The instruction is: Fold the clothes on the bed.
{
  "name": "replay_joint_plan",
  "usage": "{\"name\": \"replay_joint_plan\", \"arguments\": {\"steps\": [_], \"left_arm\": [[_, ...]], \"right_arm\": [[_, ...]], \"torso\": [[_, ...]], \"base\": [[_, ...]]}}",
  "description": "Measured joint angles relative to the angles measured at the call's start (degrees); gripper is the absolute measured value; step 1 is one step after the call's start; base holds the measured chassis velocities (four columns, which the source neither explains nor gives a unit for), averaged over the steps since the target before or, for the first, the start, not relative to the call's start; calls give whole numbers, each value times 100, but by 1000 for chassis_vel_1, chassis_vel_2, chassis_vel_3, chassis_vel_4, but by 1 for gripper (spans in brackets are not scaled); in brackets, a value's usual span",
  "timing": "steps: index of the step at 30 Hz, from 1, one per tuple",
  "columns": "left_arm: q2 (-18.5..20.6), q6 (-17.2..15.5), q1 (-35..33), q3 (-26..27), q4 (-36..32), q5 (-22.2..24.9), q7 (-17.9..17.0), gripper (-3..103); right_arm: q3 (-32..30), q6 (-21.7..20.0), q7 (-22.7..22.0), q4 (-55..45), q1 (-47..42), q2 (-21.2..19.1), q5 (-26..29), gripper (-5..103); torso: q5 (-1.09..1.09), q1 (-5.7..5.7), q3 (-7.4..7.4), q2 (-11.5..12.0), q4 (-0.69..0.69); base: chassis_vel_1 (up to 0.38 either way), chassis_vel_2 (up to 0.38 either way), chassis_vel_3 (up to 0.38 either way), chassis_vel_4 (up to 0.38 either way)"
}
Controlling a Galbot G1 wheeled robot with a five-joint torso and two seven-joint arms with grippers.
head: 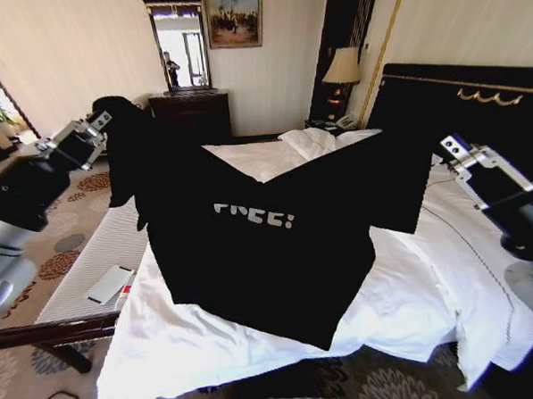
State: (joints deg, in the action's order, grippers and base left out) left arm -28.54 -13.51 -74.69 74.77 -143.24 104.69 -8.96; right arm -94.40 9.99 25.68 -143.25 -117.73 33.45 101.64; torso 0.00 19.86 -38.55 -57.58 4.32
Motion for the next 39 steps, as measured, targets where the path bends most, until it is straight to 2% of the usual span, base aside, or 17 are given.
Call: {"name": "replay_joint_plan", "arguments": {"steps": [7, 10, 14, 18, 19, 22, 28, 30, 31, 33, 36, 37, 39], "left_arm": [[10, 200, 129, 101, -1, -26, 450, 0], [44, 207, 170, 171, -1, 50, 456, 0], [153, 161, 172, 413, -1, 384, 285, 0], [460, 120, 65, 992, -1, 934, -10, 0], [460, 120, 65, 992, -1, 934, -10, 0], [806, 112, 50, 1500, -1, 1412, -129, 0], [910, 52, 29, 1460, -1, 1480, -291, 0], [683, -108, -102, 1209, 1, 1360, -525, 0], [683, -108, -102, 1209, 1, 1360, -525, 0], [328, -437, -282, 941, 4, 1203, -864, 0], [-320, -1349, -582, 464, 10, 907, -1519, 0], [-320, -1349, -582, 464, 10, 907, -1519, 0], [-615, -1804, -678, 13, 15, 341, -1732, 0]], "right_arm": [[-208, 39, -56, 0, 87, -173, 245, 0], [-173, 41, -93, 0, 154, -250, 275, 0], [-220, 44, -141, 0, 189, -395, 330, 0], [-528, 86, -223, 0, 20, -607, 458, 0], [-528, 86, -223, 0, 20, -607, 458, 0], [-740, 94, -140, -2, -233, -749, 396, 0], [-762, 107, -329, -2, -269, -911, 400, 0], [-422, 105, -503, -1, -78, -885, 338, 0], [-422, 105, -503, -1, -78, -885, 338, 0], [358, 58, -800, 6, 279, -836, 110, 0], [1464, -131, -1456, 7, 925, -885, -335, 0], [1464, -131, -1456, 7, 925, -885, -335, 0], [2233, -279, -2061, 23, 1475, -1041, -503, 0]], "torso": [[0, 0, 0, 0, -1], [0, 0, 0, 0, 0], [0, 0, 0, 0, -1], [-1, 0, 0, 0, 0], [-1, 0, 0, 0, 0], [0, 0, 0, 0, -1], [1, 0, 0, 0, -1], [-1, 0, 0, 0, 1], [-1, 0, 0, 0, 1], [-1, 0, 0, 0, 2], [-1, 0, 0, 1, -1], [-1, 0, 0, 1, -1], [-3, 0, -1, 1, -2]], "base": [[0, 0, 0, 0], [0, 0, 0, 0], [0, 0, 0, 0], [0, 0, 0, 0], [0, 0, 0, 0], [0, 0, 0, 0], [0, 0, 0, 0], [0, 0, 0, 0], [0, 0, 0, 0], [0, 0, 0, 0], [0, 0, 0, 0], [0, 0, 0, 0], [0, 0, 0, 0]]}}
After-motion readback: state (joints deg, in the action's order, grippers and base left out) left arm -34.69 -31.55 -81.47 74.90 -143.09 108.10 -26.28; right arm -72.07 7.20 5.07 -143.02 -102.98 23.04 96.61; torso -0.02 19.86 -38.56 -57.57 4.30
